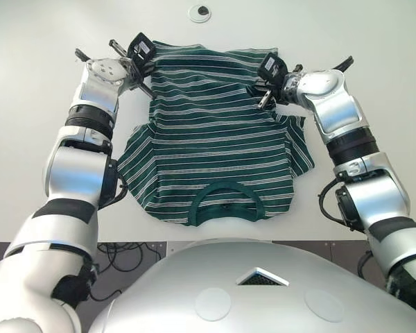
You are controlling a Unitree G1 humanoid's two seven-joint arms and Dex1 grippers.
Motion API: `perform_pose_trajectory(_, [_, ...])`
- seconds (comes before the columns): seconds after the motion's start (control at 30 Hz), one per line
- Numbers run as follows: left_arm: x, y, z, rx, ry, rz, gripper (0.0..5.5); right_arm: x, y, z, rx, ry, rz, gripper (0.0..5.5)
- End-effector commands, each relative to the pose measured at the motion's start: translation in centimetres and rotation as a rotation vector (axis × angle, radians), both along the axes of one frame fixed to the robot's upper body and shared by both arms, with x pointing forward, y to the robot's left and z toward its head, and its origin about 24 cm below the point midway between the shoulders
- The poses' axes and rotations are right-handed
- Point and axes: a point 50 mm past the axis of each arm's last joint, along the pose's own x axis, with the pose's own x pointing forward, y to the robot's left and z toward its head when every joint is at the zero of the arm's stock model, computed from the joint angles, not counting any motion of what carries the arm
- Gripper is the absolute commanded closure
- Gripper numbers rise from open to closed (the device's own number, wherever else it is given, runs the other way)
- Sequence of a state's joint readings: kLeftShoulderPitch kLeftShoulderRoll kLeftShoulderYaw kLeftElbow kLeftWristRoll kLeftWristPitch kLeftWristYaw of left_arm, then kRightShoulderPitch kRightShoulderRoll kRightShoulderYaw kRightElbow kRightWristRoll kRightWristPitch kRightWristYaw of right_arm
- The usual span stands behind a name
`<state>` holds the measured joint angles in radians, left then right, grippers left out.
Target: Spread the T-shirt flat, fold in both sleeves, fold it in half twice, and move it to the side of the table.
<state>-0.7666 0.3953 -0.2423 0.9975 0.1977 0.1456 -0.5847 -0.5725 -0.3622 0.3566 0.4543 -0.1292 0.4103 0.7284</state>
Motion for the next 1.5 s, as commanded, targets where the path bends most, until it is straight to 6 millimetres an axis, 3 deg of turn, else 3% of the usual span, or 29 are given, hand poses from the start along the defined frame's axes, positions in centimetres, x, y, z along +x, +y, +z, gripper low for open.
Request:
perform_pose_trajectory(0.03, [-1.9, 0.1, -2.7, 0.037, 0.131, -0.007, 5.48, -0.5, -1.0, -1.9, -0.038, 0.061, -0.084, 5.5])
perform_pose_trajectory(0.13, [-0.6, -0.4, -1.6, 0.02, 0.076, 0.058, 5.48, 0.9, -0.7, -2.0, -0.022, 0.036, -0.154, 5.5])
perform_pose_trajectory(0.33, [1.7, -1.8, 0.4, 0.064, -0.023, 0.12, 5.48, 4.6, -0.4, -0.2, -0.028, -0.127, -0.275, 5.5])
perform_pose_trajectory(0.47, [2.6, -1.6, 1.9, 0.067, -0.114, 0.174, 5.48, 5.6, 0.5, 0.9, -0.016, -0.257, -0.268, 5.5])
perform_pose_trajectory(0.6, [4.3, -1.0, 6.3, -0.07, -0.363, 0.184, 5.48, 6.5, 0.2, 4.1, 0.21, -0.42, -0.299, 5.5])
perform_pose_trajectory(0.67, [4.1, -0.2, 6.9, -0.107, -0.386, 0.147, 5.48, 6.2, -1.0, 4.6, 0.282, -0.422, -0.277, 5.5])
perform_pose_trajectory(0.77, [0.9, 2.3, 5.2, -0.192, -0.299, 0.053, 5.48, 3.4, -3.6, 3.4, 0.285, -0.298, -0.147, 5.5])
perform_pose_trajectory(0.9, [-9.4, 6.3, 4.0, -0.338, -0.119, 0.078, 5.48, -5.0, -8.6, 2.8, 0.249, -0.055, 0.011, 5.5])
perform_pose_trajectory(0.97, [-13.3, 7.4, 4.3, -0.389, -0.036, 0.097, 5.48, -8.0, -10.0, 3.7, 0.272, 0.043, 0.052, 5.5])
perform_pose_trajectory(1.03, [-15.9, 7.8, 4.6, -0.439, 0.032, 0.112, 5.48, -10.3, -10.7, 4.5, 0.286, 0.125, 0.09, 5.5])
perform_pose_trajectory(1.1, [-17.5, 8.3, 4.7, -0.448, 0.08, 0.132, 5.48, -12.6, -11.0, 4.9, 0.289, 0.221, 0.137, 5.5])
perform_pose_trajectory(1.23, [-18.8, 8.9, 4.8, -0.424, 0.128, 0.164, 5.48, -15.6, -11.4, 5.4, 0.252, 0.343, 0.184, 5.5])
perform_pose_trajectory(1.37, [-19.6, 8.8, 4.8, -0.418, 0.158, 0.187, 5.48, -16.1, -11.3, 6.3, 0.229, 0.364, 0.191, 5.5])
perform_pose_trajectory(1.5, [-19.7, 8.7, 4.5, -0.417, 0.177, 0.19, 5.48, -16.1, -10.4, 4.2, 0.162, 0.373, 0.174, 5.5])
